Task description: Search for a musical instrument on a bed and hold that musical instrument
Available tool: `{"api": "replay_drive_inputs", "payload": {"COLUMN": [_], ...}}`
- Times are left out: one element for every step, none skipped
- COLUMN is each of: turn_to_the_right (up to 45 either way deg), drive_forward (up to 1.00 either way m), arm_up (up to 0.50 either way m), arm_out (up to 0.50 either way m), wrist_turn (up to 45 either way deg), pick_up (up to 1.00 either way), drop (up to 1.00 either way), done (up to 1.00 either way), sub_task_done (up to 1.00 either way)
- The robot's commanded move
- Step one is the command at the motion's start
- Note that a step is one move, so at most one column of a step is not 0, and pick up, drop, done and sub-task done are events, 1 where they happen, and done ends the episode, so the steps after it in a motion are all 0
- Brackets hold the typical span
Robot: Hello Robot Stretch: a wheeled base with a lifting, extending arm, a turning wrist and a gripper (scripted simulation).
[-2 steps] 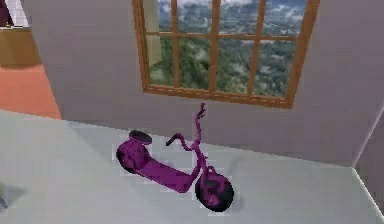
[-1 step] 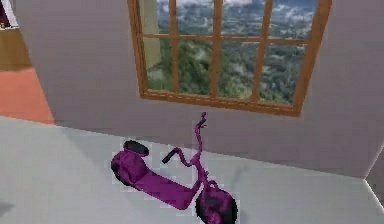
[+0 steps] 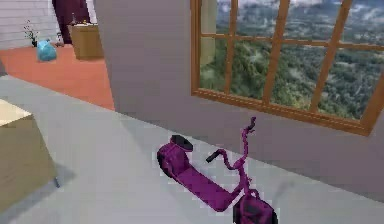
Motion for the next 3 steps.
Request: {"api": "replay_drive_inputs", "payload": {"turn_to_the_right": [0.0,-45.0,-6.0], "drive_forward": [0.55,0.00,0.00], "arm_up": [0.00,0.00,0.00], "arm_out": [0.00,0.00,0.00], "wrist_turn": [0.0,0.0,0.0], "pick_up": [0.00,0.00,0.00], "drop": [0.00,0.00,0.00], "done": [0.00,0.00,0.00], "sub_task_done": [0.00,0.00,0.00]}}
